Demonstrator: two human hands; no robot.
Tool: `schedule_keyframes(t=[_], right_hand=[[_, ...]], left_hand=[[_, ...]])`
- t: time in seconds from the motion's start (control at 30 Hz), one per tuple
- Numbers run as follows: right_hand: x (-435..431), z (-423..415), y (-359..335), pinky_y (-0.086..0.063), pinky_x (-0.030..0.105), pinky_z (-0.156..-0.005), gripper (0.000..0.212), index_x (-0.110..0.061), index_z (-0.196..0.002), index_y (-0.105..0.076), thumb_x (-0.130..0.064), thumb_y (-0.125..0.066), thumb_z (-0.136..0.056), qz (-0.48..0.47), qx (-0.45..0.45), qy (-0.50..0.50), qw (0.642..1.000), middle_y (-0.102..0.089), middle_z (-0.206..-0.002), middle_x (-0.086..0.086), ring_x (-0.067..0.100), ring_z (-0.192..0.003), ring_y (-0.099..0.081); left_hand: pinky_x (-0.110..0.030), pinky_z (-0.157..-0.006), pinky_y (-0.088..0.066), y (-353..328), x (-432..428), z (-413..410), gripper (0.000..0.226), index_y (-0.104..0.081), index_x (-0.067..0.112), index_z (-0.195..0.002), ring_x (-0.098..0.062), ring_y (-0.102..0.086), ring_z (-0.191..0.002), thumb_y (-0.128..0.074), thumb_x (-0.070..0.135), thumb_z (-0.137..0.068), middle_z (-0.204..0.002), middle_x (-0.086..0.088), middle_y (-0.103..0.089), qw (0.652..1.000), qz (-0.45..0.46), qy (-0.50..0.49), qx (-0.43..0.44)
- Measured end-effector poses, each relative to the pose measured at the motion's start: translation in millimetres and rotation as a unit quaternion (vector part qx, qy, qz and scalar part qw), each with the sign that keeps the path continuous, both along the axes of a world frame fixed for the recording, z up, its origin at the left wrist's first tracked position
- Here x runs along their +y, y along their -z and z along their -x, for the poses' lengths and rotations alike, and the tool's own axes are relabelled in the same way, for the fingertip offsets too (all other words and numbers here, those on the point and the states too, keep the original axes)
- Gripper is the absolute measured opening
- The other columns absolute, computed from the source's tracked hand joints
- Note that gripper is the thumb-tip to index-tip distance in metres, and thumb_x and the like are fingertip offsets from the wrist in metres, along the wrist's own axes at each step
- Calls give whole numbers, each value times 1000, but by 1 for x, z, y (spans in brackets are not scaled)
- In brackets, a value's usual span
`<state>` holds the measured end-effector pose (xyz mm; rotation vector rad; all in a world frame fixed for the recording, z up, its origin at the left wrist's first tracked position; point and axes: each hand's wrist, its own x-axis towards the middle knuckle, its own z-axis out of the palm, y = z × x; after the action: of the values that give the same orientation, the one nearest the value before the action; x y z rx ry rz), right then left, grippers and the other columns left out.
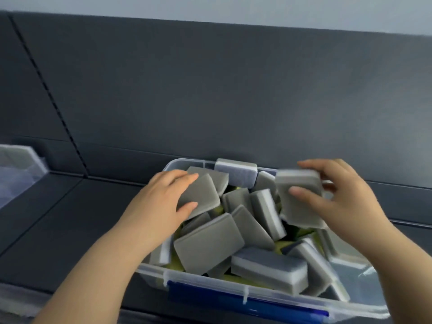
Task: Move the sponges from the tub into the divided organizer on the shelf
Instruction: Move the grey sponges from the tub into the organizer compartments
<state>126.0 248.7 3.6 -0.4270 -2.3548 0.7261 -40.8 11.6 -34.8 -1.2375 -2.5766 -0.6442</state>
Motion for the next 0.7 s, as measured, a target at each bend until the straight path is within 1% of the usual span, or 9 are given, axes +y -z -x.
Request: schedule_keyframes(t=[0.07, 0.13, 0.2, 0.27, 0.37, 0.47, 0.53, 0.63, 0.7], right_hand=[[-3, -5, -4, -41, 8, -72, 32, -43, -96, -57, -37, -70, -68, 64, 27, -15, 998, -59, -95, -20, 0, -86, -58], [-4, -8, -2, -42, 4, -67, 30, -45, -92, -57, -36, -71, -67, 96, 33, -22, 995, -62, -90, -20, -3, -80, -58], [-3, -8, 4, -42, 4, -63, 29, -45, -90, -57, -34, -72, -69, 108, 25, -19, 994, -64, -87, -18, -1, -75, -59], [-1, -8, 11, -43, 5, -61, 28, -44, -91, -58, -34, -73, -70, 132, 23, -17, 991, -65, -86, -17, -1, -72, -60], [1, -9, 19, -43, 6, -60, 26, -41, -94, -59, -36, -71, -72, 179, 21, -22, 983, -66, -87, -16, -2, -73, -62], [0, -8, 19, -45, 7, -60, 27, -40, -94, -58, -32, -72, -73, 185, 17, -37, 982, -66, -89, -14, -1, -72, -63], [-2, -6, 15, -44, 6, -59, 29, -40, -95, -58, -29, -73, -73, 174, 16, -51, 983, -65, -88, -15, 0, -70, -63], [-3, 0, 5, -43, 4, -59, 30, -39, -96, -57, -25, -73, -75, 157, 28, -67, 985, -63, -91, -17, -3, -74, -61], [-3, 5, -1, -44, 5, -64, 31, -36, -98, -56, -23, -73, -76, 137, 31, -73, 987, -63, -94, -19, -5, -79, -59]], left_hand=[[-23, -94, -33, -7, 10, -10, 49, -48, 31, -132, -4, -33, -123, -61, 34, -85, -133, 16, -42, 999, -20, 38, 27], [-24, -92, -35, -12, 21, -23, 41, -60, 27, -121, -9, -45, -114, -67, 29, -81, -122, 13, -54, 993, -23, 102, 51], [-26, -89, -39, -14, 31, -33, 35, -65, 28, -115, -8, -50, -107, -68, 31, -80, -114, 14, -59, 985, 10, 160, 66], [-27, -93, -37, -13, 39, -38, 34, -61, 31, -118, -6, -47, -110, -61, 37, -85, -117, 17, -57, 980, 57, 180, 60], [-26, -95, -35, -12, 45, -37, 37, -54, 35, -125, -4, -42, -115, -52, 41, -89, -123, 19, -52, 983, 75, 158, 54], [-19, -94, -31, -23, 44, -34, 40, -54, 31, -127, -2, -41, -116, -56, 37, -88, -127, 14, -52, 995, -7, 98, 15], [-17, -92, -29, -34, 40, -26, 40, -56, 25, -126, -4, -42, -112, -61, 28, -86, -125, 9, -55, 997, -30, 63, 45], [-28, -92, -38, -47, 41, -14, 40, -52, 30, -129, -8, -42, -114, -57, 29, -89, -125, 14, -53, 994, 54, 54, 79], [-29, -90, -41, -53, 45, -14, 46, -47, 34, -132, -5, -45, -112, -55, 40, -87, -123, 17, -52, 994, 66, 76, 35]])
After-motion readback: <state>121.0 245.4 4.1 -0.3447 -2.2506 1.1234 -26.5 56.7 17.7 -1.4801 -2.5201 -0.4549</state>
